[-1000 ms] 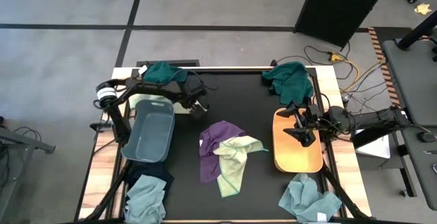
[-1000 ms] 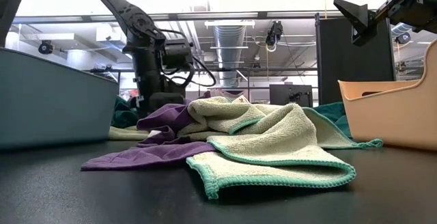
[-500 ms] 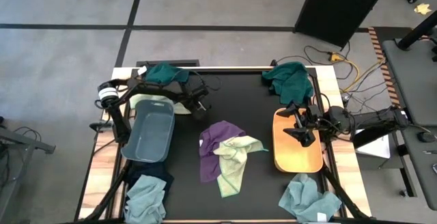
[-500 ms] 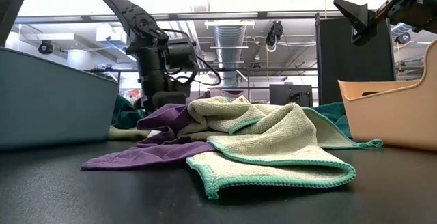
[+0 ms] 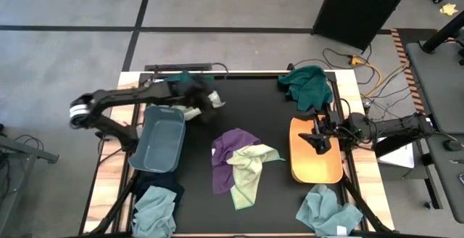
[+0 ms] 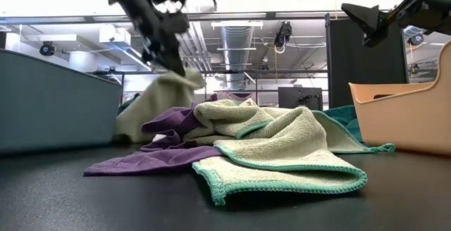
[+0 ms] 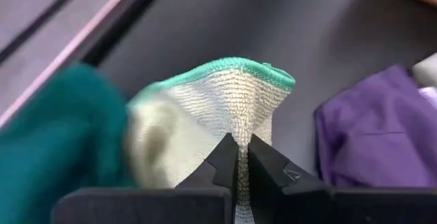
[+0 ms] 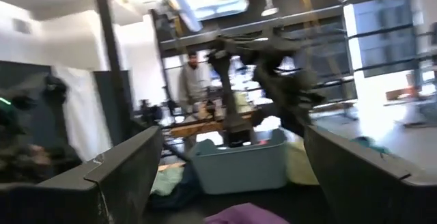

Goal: Sort microfiber towel by color & place in baskets
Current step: Put the top light green microfiber towel into the blue bin

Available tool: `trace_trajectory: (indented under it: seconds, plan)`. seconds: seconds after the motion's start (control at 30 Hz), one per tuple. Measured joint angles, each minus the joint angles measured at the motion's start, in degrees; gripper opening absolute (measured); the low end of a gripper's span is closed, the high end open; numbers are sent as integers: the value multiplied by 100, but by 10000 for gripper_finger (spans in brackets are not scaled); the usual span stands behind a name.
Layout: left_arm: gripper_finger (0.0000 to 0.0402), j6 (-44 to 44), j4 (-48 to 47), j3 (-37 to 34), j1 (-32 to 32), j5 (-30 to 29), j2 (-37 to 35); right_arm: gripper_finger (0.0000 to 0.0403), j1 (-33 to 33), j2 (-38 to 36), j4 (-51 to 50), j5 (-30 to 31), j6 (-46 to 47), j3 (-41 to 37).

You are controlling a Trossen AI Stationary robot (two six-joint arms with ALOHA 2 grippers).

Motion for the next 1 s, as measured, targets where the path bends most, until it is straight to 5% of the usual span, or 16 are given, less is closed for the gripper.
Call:
trace_trajectory:
  seconds: [0.3, 0.57, 0.83, 1.0]
  plan:
    - [1, 495, -550, 4, 232, -1749, -1756, 350, 0, 0, 187, 392, -1, 0]
    - [1, 570, -548, 11, 527, -3312, -2603, 350, 2, 52, 157, 775, -144, 0]
    - [0, 820, -427, 308, 520, -3448, -2793, 350, 4, 295, 471, 775, -303, 0]
    - [0, 966, -602, 1077, 516, -2933, -2977, 350, 4, 294, 566, 775, -163, 0]
